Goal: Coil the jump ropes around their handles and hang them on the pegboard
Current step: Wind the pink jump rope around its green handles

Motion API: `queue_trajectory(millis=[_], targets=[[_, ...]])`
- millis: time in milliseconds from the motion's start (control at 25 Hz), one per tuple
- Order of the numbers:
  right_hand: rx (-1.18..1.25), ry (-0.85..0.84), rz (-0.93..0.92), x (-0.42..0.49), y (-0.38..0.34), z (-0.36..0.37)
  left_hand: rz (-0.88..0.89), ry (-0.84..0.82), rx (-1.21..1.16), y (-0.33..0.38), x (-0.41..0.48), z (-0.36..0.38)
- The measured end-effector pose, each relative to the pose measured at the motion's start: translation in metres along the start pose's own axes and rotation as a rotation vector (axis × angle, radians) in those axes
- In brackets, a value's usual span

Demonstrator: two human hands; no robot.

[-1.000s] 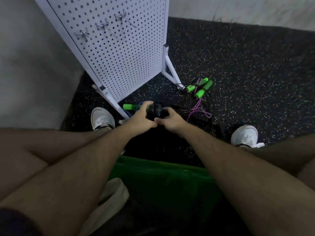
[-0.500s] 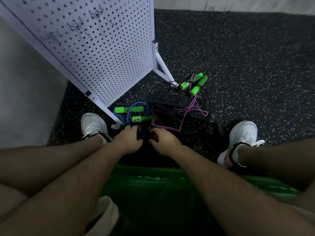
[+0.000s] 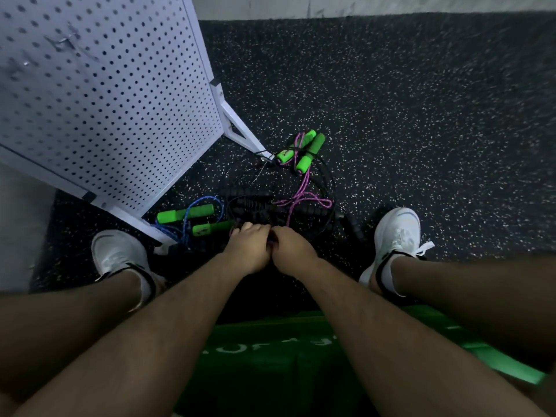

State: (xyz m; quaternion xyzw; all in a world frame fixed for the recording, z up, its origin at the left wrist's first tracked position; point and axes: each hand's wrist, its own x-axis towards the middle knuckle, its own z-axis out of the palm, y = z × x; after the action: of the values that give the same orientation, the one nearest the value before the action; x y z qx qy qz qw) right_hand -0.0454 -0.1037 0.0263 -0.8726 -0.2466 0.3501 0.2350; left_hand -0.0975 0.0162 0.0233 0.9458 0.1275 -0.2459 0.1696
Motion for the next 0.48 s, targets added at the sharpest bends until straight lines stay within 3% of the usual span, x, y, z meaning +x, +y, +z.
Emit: queue_trajectory(millis=[200, 360, 480], targets=[[0.02, -0.087, -0.006, 0.013, 0.019, 0.003, -0.052, -0.037, 0.129, 0.011, 0.025, 0.004], [0.096, -0.065, 0.012, 0.019, 0.019, 0.003, -0.095, -0.047, 0.076, 0.005, 0.029, 0.003], [0.109, -0.057, 0.002, 0.021, 0.02, 0.006, -0.046, -0.072, 0.18, 0.003, 0.027, 0.0]])
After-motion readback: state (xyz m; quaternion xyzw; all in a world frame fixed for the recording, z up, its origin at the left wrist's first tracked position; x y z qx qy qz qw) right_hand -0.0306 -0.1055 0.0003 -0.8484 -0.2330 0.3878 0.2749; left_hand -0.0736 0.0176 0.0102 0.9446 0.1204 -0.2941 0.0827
